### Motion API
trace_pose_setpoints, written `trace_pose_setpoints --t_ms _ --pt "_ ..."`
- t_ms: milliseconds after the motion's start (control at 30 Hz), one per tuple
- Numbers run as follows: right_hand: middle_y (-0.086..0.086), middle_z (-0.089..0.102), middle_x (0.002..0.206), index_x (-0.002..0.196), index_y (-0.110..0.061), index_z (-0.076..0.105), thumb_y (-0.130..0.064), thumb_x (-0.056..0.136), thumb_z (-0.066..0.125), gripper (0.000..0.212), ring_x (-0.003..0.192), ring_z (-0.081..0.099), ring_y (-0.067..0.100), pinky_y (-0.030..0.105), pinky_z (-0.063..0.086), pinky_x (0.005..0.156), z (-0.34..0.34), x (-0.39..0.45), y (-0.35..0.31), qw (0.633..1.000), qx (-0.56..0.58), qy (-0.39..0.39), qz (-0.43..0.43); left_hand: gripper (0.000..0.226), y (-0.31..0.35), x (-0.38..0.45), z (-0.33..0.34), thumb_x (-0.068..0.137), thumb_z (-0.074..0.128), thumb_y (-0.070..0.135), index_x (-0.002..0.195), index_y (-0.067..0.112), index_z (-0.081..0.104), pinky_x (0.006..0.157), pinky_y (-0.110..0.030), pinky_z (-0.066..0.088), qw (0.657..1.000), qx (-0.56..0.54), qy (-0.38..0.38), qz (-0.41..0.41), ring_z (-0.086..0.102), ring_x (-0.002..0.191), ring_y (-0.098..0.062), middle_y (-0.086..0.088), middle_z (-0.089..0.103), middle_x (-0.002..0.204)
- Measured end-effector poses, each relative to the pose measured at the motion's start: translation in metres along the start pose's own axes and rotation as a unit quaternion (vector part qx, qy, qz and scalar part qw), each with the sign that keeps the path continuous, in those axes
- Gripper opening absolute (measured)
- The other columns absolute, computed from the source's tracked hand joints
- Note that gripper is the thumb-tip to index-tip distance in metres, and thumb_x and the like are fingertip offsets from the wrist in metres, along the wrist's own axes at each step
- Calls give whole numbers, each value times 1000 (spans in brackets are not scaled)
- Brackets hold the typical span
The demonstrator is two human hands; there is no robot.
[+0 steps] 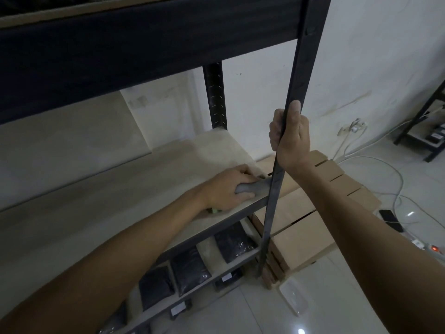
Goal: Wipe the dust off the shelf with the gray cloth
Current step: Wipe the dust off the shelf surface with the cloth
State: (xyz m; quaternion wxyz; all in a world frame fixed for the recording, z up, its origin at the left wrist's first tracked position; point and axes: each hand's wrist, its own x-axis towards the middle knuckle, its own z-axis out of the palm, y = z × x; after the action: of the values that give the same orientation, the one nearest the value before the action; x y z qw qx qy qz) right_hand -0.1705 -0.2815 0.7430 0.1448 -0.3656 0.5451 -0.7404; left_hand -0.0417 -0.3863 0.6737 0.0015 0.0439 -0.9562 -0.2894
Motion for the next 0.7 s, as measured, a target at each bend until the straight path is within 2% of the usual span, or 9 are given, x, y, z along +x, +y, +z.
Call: trace_pose_setpoints --t_ms 67,133,267,400,467,533,567,633,700 --pt "-11 31 41 42 -30 40 -98 69 33 74 40 24 7 27 17 52 0 0 1 1000 -2 -5 -1 32 -2 3 -22 94 66 20 125 14 69 100 -33 48 997 17 -71 9 58 111 -15 2 60 119" --pt "-12 32 40 42 -32 43 -98 70 32 73 38 26 4 26 18 52 1 1 1 1000 0 -10 -3 26 -5 13 -42 93 67 17 117 12 72 93 -31 49 995 41 -93 12 61 102 -16 -4 64 111" --pt "-11 30 40 43 -28 41 -96 73 33 74 38 22 7 27 16 50 0 2 2 1000 7 -10 -8 32 -3 28 -32 93 62 15 125 14 68 84 -29 46 998 49 43 2 57 96 -17 -6 59 108" --pt "-11 26 42 47 -27 31 -96 72 35 74 40 18 14 32 14 49 0 2 3 1000 2 -14 -2 44 1 9 6 95 63 17 138 21 59 97 -24 45 999 0 31 4 55 109 -10 8 53 116" --pt "-12 25 43 47 -28 29 -96 71 36 73 40 18 14 32 14 49 0 2 3 1000 1 -12 -3 39 -3 1 -3 94 66 20 133 21 63 96 -19 44 1000 0 -6 29 54 106 -4 19 51 109" --pt "-12 25 43 48 -27 28 -97 70 36 74 41 18 14 32 14 50 0 2 3 1000 -1 -10 -2 30 -13 3 -25 92 67 20 122 20 70 91 -20 46 999 16 -34 30 56 99 -1 22 52 103" --pt "-11 25 44 49 -25 28 -97 69 36 75 41 19 14 31 15 50 -1 2 3 1000 -3 -10 -1 27 -17 7 -35 92 67 20 119 20 70 86 -21 47 999 27 -15 22 56 95 -1 19 53 100" --pt "-11 26 43 50 -24 29 -97 70 36 76 41 20 13 31 15 50 -2 3 3 1000 -5 -10 -2 27 -23 17 -38 94 64 22 120 20 67 76 -19 42 996 43 74 -12 52 88 -3 10 52 98" --pt "-11 26 43 49 -24 29 -97 71 36 76 40 21 13 32 15 49 -2 3 4 1000 -7 -11 -4 33 -21 23 -19 97 60 29 128 18 61 76 -22 42 988 59 126 -71 52 92 -11 3 50 105"
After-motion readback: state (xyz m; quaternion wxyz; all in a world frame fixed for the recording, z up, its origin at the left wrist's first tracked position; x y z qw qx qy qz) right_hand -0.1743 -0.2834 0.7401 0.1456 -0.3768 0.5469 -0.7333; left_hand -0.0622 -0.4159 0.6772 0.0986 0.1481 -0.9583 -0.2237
